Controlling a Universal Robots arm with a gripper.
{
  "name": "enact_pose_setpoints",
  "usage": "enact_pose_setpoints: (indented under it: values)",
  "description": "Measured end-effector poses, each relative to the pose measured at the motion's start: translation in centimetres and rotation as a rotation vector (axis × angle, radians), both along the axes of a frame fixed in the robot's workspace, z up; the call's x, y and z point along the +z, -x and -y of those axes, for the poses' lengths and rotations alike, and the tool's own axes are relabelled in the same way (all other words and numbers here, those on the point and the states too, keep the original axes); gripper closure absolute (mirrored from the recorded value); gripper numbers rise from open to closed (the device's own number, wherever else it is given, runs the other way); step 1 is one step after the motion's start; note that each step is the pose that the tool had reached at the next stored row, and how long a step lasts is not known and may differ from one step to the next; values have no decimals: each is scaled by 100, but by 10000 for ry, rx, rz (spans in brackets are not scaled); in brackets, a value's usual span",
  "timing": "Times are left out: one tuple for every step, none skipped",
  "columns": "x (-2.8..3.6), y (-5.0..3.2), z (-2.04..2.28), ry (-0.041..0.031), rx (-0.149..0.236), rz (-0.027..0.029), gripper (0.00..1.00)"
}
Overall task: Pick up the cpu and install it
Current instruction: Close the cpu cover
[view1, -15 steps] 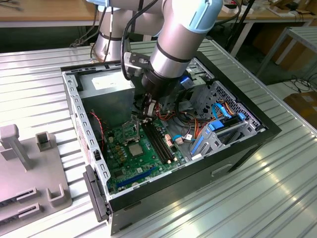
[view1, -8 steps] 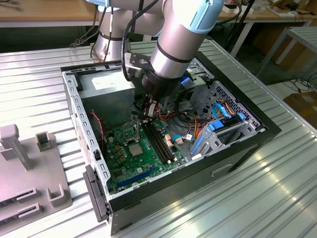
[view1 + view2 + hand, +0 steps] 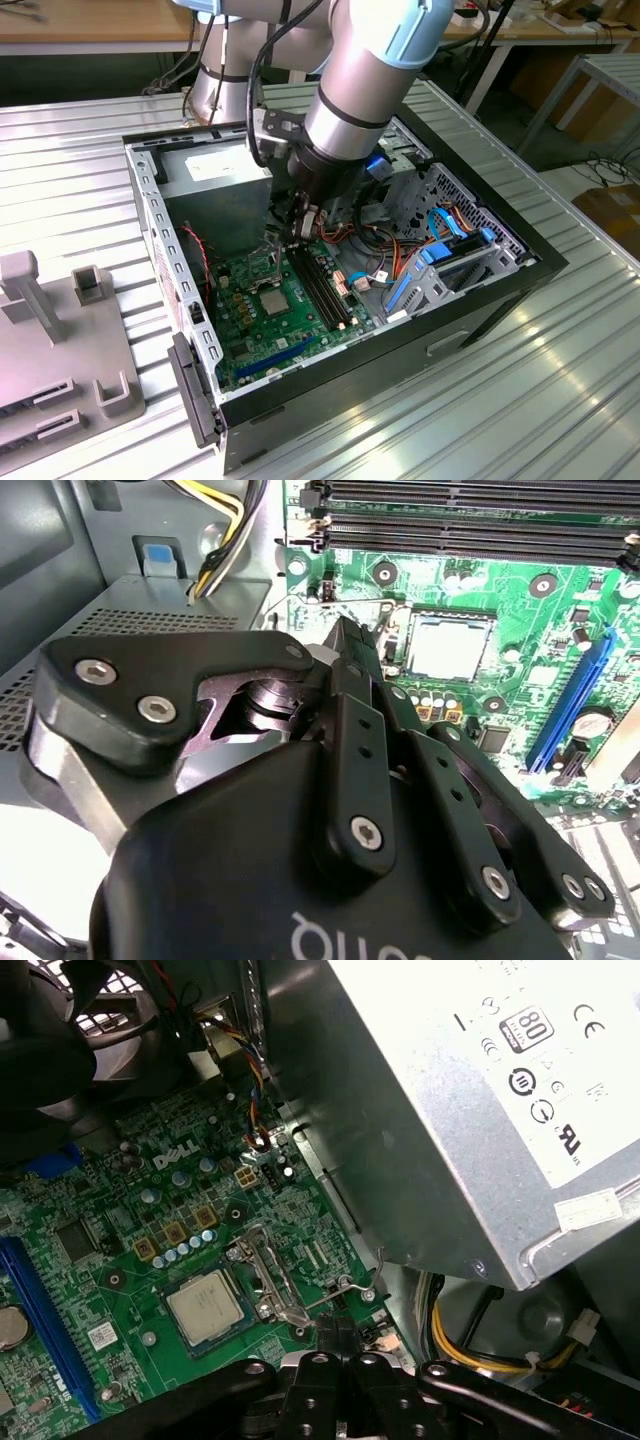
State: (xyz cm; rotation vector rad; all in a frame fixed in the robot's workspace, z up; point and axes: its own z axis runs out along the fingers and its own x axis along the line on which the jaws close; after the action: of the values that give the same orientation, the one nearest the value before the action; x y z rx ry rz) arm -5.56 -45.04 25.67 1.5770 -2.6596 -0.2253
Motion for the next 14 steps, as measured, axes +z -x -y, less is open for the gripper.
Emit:
enact_pose_setpoints:
  values:
    - [0, 1, 8, 0, 13, 2, 89]
    - [0, 2, 15, 0, 23, 4, 89]
    - [1, 3, 24, 0, 41, 5, 89]
    - [1, 4, 31, 0, 52, 7, 89]
    - [2, 5, 37, 0, 63, 8, 89]
    - [2, 6, 43, 0, 76, 10, 89]
    - [3, 7, 51, 0, 90, 12, 89]
    - [3, 8, 61, 0, 109, 15, 89]
    - [4, 9, 68, 0, 121, 17, 89]
    - [4, 11, 77, 0, 137, 20, 89]
    - [5, 12, 85, 1, 155, 23, 89]
    - [5, 13, 90, 0, 167, 26, 89]
    - [5, 14, 96, 0, 180, 28, 89]
    - [5, 15, 103, 0, 195, 30, 89]
